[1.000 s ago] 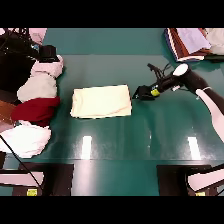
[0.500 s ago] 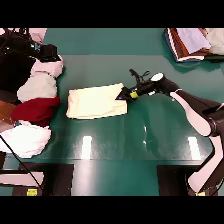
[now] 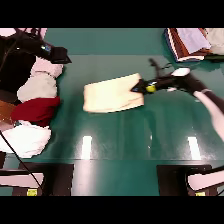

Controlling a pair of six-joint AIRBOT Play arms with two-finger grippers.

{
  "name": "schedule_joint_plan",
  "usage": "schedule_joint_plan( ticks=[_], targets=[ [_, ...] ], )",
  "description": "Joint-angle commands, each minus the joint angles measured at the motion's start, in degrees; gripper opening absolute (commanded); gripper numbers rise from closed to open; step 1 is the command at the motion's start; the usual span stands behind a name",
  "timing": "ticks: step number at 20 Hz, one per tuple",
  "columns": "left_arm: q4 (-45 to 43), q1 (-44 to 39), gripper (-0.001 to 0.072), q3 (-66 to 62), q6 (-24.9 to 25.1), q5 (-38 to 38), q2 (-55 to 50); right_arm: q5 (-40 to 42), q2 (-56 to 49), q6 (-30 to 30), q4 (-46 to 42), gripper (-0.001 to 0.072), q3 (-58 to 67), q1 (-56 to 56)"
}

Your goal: Fold the shirts.

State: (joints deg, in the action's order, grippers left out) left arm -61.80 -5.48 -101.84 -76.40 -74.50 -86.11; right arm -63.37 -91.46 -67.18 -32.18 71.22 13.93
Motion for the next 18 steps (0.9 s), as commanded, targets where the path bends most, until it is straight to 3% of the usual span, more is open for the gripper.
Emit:
schedule_joint_plan(
  ticks=[1,6,11,17,18],
  targets=[
    [0.1,-4.7,0.0023,0.0,0.4,2.1,0.0,1.4,14.7,-3.5,-8.9,0.0011,-10.3,-15.6],
    [0.0,-9.3,0.0024,0.0,0.3,5.6,0.0,1.8,27.4,-3.5,-13.2,0.0011,-18.1,-44.9],
    [0.1,-10.8,0.0024,0.0,0.3,6.4,0.0,2.0,29.3,-3.5,-14.7,0.0010,-21.5,-69.1],
    [0.0,-10.8,0.0024,0.0,0.3,6.4,0.0,0.5,26.3,-4.8,-21.4,0.0013,-21.3,-74.1],
    [0.0,-10.8,0.0024,0.0,0.3,6.4,0.0,-1.0,26.0,-4.5,-24.5,0.0074,-20.3,-73.5]
  ],
)
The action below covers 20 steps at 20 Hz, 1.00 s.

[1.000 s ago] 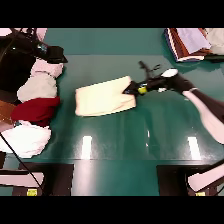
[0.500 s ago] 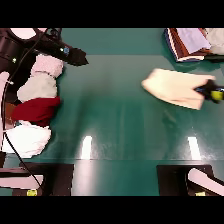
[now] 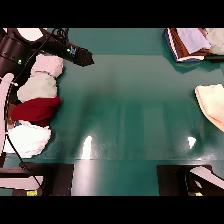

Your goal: Fold the shirts.

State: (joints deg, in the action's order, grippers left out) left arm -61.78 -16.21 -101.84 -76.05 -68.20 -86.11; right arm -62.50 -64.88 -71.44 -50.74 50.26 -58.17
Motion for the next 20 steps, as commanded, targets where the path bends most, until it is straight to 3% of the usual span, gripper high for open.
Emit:
schedule_joint_plan(
  ticks=[1,2,4,6,9,12,16,17,20],
  targets=[
    [-0.1,-0.1,0.0024,0.0,0.0,0.1,0.0,-4.3,-1.2,0.1,-11.0,0.0384,2.5,-0.6],
    [-0.2,-0.1,0.0024,0.0,0.0,0.1,0.0,-7.5,-1.9,0.1,-16.4,0.0584,4.8,0.0],
    [-0.6,-0.1,0.0024,0.0,0.0,-0.1,0.0,-13.8,-3.3,-1.1,-27.7,0.0594,10.4,0.6],
    [-0.8,-0.1,0.0025,0.0,0.0,-0.3,0.0,-16.7,-3.8,-5.2,-31.3,0.0593,15.4,0.6],
    [-0.8,-0.1,0.0024,0.0,0.0,-0.5,0.0,-18.5,-3.8,-6.5,-20.4,0.0593,19.1,4.1],
    [-0.8,-0.1,0.0025,0.0,0.0,-0.9,0.0,-25.5,-3.8,-6.5,-7.0,0.0552,19.3,14.6],
    [-1.0,-0.1,0.0025,0.0,0.0,-2.5,0.0,-26.7,-3.8,-6.5,-4.4,0.0550,19.3,33.9],
    [-0.9,-0.1,0.0025,0.0,0.0,-3.5,0.0,-25.9,-3.8,-6.5,-4.4,0.0529,19.3,38.8],
    [-0.9,-0.1,0.0025,0.0,0.0,-2.9,0.0,-23.5,-3.8,-6.4,-4.5,0.0014,19.3,49.8]
  ],
)
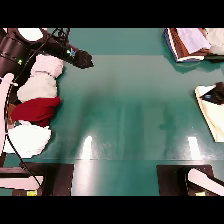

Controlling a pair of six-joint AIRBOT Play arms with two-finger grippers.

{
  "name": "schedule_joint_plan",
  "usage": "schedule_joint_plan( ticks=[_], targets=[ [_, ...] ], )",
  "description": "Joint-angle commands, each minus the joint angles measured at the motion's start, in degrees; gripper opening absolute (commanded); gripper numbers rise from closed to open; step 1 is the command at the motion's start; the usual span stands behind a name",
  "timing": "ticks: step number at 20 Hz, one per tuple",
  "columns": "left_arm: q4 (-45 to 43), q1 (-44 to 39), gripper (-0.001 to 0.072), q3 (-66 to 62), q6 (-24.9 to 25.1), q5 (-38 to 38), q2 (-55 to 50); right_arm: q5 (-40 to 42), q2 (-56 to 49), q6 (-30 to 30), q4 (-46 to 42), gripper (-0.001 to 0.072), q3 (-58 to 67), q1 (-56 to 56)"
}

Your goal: Fold the shirts.

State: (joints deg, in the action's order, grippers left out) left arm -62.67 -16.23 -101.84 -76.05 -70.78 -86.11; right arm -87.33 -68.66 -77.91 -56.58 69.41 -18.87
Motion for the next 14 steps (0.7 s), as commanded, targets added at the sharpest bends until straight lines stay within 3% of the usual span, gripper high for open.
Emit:
schedule_joint_plan(
  ticks=[1,6,14],
  targets=[
    [0.0,0.0,0.0025,0.0,0.0,0.1,0.0,1.9,0.0,0.0,1.3,0.0015,0.1,13.4],
    [0.0,0.0,0.0025,0.0,0.0,2.0,0.0,2.0,0.0,0.0,1.4,0.0015,0.1,21.4],
    [0.0,0.0,0.0025,0.0,0.0,2.5,0.0,1.1,0.0,0.0,1.5,0.0014,0.1,23.4]
  ],
)
